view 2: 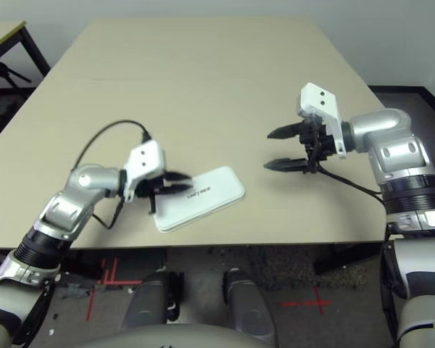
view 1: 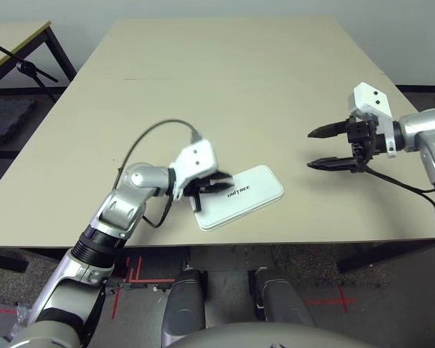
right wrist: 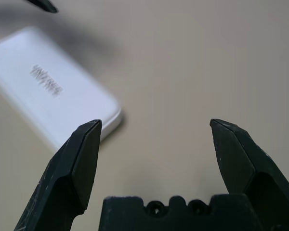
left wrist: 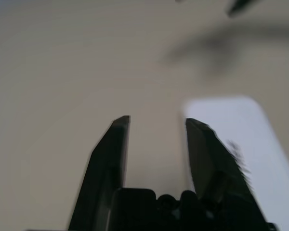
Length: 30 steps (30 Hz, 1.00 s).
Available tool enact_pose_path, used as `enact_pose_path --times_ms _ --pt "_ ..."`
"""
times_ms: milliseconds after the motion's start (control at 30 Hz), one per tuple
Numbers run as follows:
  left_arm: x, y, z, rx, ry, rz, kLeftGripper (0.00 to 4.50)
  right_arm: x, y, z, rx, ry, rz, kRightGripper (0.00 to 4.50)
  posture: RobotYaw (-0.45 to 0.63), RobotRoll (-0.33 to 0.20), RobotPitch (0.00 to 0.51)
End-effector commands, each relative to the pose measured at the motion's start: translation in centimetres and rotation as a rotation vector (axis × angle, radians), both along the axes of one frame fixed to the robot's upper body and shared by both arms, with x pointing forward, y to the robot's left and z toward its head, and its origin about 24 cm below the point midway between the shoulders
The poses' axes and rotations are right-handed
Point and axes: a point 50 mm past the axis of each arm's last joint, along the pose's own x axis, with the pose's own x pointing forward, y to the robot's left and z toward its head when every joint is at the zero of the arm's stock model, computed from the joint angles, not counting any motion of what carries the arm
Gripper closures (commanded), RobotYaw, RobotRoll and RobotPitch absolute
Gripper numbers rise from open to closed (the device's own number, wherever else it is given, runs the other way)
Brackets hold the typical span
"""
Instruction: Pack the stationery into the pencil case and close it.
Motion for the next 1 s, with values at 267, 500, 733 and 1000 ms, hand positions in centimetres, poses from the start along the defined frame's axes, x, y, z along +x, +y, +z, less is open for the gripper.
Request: enact_pose_path --times_ms 267,500,733,1000 --pt "3.3 10.8 0.6 -0.347 -0.134 0.770 0.04 3.6 -3.5 -1.4 0.425 -0.188 -0.719 0.00 0.04 0.000 0.097" --pt "3.2 14.2 -1.6 -0.395 -0.152 1.035 0.04 3.2 -7.2 -3.9 0.439 -0.256 -1.140 0.00 0.03 0.000 0.108" --pt "3.0 15.2 -2.9 -0.386 -0.161 1.118 0.04 2.2 -9.3 -4.9 0.416 -0.287 -1.313 0.00 0.02 0.000 0.118" --pt "3.0 14.5 -3.5 -0.374 -0.155 1.110 0.04 2.0 -9.1 -5.8 0.408 -0.269 -1.299 0.00 -0.01 0.000 0.152"
